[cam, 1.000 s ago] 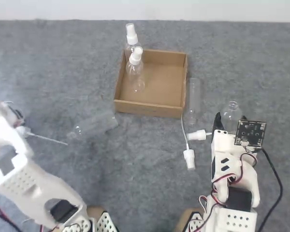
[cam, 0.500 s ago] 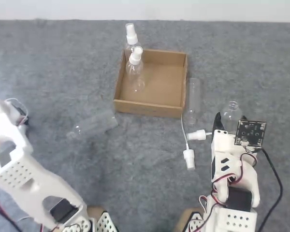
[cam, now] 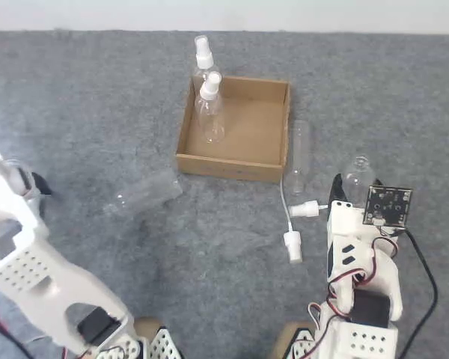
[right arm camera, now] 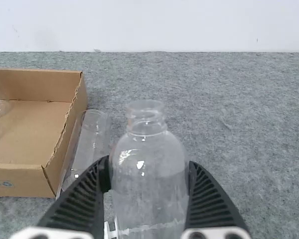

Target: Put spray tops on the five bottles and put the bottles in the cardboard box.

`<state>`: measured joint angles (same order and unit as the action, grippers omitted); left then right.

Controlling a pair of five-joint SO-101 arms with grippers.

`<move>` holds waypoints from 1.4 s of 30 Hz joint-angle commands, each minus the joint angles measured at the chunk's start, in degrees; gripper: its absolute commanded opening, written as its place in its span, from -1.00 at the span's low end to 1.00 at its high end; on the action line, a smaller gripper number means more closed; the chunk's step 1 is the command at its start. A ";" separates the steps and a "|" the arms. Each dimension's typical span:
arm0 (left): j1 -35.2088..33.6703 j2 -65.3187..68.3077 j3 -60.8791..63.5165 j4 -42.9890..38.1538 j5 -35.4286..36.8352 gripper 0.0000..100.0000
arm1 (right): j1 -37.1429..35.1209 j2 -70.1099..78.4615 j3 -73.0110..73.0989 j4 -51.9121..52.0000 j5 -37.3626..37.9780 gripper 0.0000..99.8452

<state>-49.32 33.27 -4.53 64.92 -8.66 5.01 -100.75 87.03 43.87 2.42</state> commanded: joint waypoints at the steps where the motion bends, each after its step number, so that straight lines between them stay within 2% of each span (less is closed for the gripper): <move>1: 0.26 -3.60 -0.66 1.23 -8.97 -0.51 | -0.31 -0.92 -0.79 -1.01 1.32 -0.93; 7: 0.09 -3.60 -0.57 4.66 -16.70 -0.51 | -0.31 -0.92 -0.79 -1.01 1.32 -0.93; 13: 0.09 -3.60 -0.66 8.26 -21.01 -0.66 | -0.31 -0.92 -0.79 -1.01 1.32 -0.93; 25: -1.76 -3.52 -0.48 11.52 -20.92 -0.68 | -0.31 -0.92 -0.79 -1.01 1.32 -0.93; 32: -1.05 -3.96 -0.66 12.22 -20.92 -0.90 | -0.31 -0.92 -0.79 -1.01 1.32 -0.93; 38: -0.79 -5.63 -0.75 12.48 -20.92 -0.97 | -0.31 -0.92 -0.79 -1.01 1.32 -0.93; 42: -0.88 -10.20 -0.92 16.18 -20.92 -0.97 | -0.31 -0.92 -0.79 -1.01 1.32 -0.93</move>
<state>-50.20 30.99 -4.35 77.41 -28.88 5.01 -100.75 87.03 43.87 2.42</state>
